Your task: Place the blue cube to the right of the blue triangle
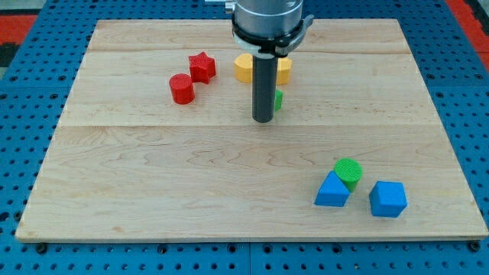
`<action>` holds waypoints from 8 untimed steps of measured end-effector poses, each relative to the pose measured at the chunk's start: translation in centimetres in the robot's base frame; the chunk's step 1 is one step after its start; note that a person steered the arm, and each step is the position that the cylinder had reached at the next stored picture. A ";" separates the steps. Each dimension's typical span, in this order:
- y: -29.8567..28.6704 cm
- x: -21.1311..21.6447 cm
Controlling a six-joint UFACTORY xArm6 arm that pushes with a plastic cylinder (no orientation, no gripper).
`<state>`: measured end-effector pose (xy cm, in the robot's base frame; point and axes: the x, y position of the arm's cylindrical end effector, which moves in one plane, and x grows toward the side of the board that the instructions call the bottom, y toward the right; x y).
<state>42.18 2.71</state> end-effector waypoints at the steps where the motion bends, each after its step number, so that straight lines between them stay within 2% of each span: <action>1: 0.7 -0.6; 2: 0.7 1.3; 3: 6.4 3.0; 4: 14.4 6.5; 5: 18.5 12.3; 6: 21.0 12.8; 7: 20.0 14.1; 8: 15.5 14.4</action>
<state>56.60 18.17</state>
